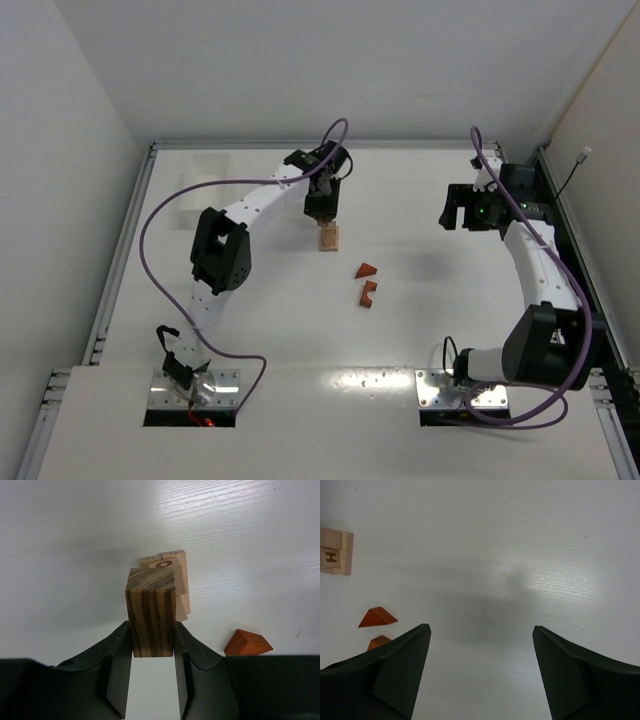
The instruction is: Build the wood block tower
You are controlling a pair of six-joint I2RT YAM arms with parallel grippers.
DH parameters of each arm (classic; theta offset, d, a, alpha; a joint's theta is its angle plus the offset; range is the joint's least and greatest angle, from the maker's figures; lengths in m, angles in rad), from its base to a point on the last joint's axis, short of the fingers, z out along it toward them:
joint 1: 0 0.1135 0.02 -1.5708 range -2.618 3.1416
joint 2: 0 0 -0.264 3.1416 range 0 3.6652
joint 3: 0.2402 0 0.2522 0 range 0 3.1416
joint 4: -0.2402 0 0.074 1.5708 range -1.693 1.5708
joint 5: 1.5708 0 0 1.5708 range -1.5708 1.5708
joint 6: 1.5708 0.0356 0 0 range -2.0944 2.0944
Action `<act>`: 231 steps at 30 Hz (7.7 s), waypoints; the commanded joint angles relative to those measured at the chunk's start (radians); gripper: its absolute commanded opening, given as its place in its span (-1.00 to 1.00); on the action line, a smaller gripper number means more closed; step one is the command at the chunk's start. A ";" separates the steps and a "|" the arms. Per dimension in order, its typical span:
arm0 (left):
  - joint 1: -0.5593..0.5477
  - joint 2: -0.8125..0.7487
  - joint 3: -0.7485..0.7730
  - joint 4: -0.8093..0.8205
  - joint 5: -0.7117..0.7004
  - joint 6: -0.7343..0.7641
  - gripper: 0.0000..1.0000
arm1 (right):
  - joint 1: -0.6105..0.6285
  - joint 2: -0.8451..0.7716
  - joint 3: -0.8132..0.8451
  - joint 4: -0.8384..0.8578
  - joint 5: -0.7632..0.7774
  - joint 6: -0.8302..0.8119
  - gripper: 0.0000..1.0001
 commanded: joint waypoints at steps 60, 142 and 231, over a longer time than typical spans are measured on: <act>-0.028 -0.028 -0.060 0.050 0.033 -0.133 -1.00 | 0.005 -0.004 -0.003 0.054 -0.015 0.039 0.61; 0.018 0.027 -0.050 0.087 0.125 -0.087 0.72 | 0.014 0.071 0.035 0.072 0.007 0.058 0.61; 0.754 -0.814 -0.694 0.227 0.166 0.046 1.00 | 0.839 0.556 0.278 -0.468 0.369 0.484 -0.13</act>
